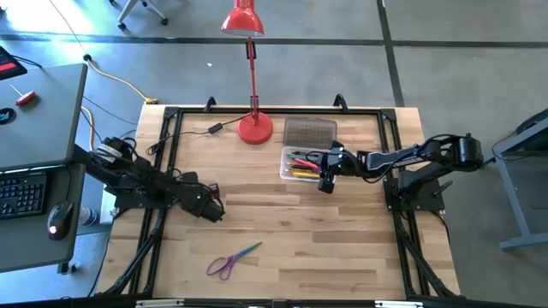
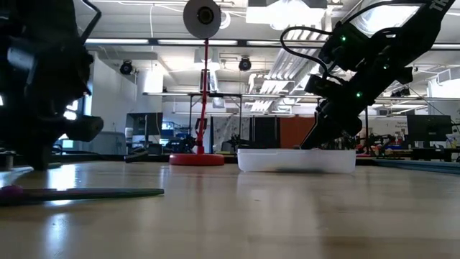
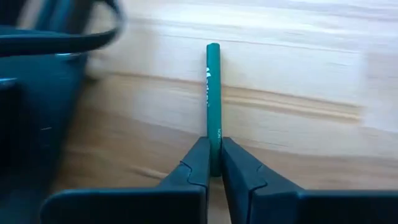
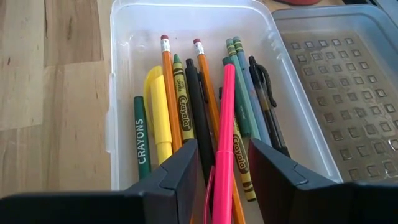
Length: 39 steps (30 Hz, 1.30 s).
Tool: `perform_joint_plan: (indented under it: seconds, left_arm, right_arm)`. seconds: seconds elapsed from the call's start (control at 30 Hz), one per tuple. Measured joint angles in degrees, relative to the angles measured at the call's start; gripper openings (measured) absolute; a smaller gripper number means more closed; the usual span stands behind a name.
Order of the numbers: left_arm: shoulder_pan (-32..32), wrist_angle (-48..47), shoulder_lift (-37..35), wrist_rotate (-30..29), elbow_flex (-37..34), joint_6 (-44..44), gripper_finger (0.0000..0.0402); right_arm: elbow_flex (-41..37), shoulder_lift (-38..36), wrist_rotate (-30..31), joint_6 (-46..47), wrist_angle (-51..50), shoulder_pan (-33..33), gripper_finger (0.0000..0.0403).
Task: Pick & place school supplies into a supply box
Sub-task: Put the dark green crayon into the black supply box
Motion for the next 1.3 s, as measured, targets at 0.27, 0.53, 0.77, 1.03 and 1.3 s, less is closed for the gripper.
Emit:
perform_joint_plan:
  seconds: [0.27,0.53,0.77,1.03,1.3]
  left_arm:
    - [0.0,12.1,0.0,-8.4,2.0,11.5,0.0049]
    - [0.0,27.4,0.0,-15.4,2.1,23.3,0.0054]
    - [0.1,32.4,0.0,-19.5,2.1,29.3,0.0055]
    - [6.0,49.5,0.0,-14.9,2.1,49.8,0.0052]
    - [18.6,74.2,0.0,1.2,2.1,75.9,0.0057]
  right_arm:
    - [0.0,0.0,0.0,0.0,0.0,0.0,0.0122]
    - [0.0,0.0,0.0,0.0,0.0,0.0,0.0122]
    - [0.0,0.0,0.0,0.0,0.0,0.0,0.0122]
    - [0.0,0.0,0.0,0.0,0.0,0.0,0.0122]
    - [0.0,0.0,-0.1,0.0,0.1,0.0,0.0122]
